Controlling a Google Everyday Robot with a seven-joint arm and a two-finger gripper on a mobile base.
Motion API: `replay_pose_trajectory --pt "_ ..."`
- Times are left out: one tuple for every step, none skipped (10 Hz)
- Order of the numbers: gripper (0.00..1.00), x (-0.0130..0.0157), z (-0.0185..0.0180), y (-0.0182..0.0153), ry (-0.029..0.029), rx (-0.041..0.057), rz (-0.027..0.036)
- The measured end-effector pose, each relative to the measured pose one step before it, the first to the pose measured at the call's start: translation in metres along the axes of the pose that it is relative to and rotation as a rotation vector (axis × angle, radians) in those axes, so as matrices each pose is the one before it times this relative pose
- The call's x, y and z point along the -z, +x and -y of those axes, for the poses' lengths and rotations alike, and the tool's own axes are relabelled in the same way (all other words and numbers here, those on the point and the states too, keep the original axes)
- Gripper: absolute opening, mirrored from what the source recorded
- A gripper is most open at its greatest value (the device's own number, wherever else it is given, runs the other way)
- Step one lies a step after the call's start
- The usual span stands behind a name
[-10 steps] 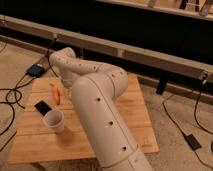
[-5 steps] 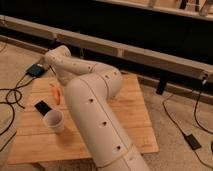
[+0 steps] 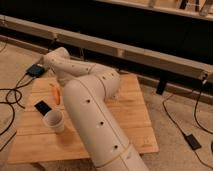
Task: Place the white sponge in the ceramic cup
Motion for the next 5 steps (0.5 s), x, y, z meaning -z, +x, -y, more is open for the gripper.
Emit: replay_pose_trajectory --pt "0.65 -0.00302 0.00216 -0.00213 0.00158 0.00490 0.00303" --pt "0.65 -0.00303 0.00263 -0.00217 0.00182 0.00504 0.00292" --pt "0.65 -0.00293 0.00390 -0.00246 0.00155 0.00359 0.00519" --pt "0.65 -0.00243 0.00274 -0.00189 -0.00188 0.00144 0.00396" --pt "0.65 -0.00271 0.00219 -0.00179 -0.00525 0.00088 0.00268"
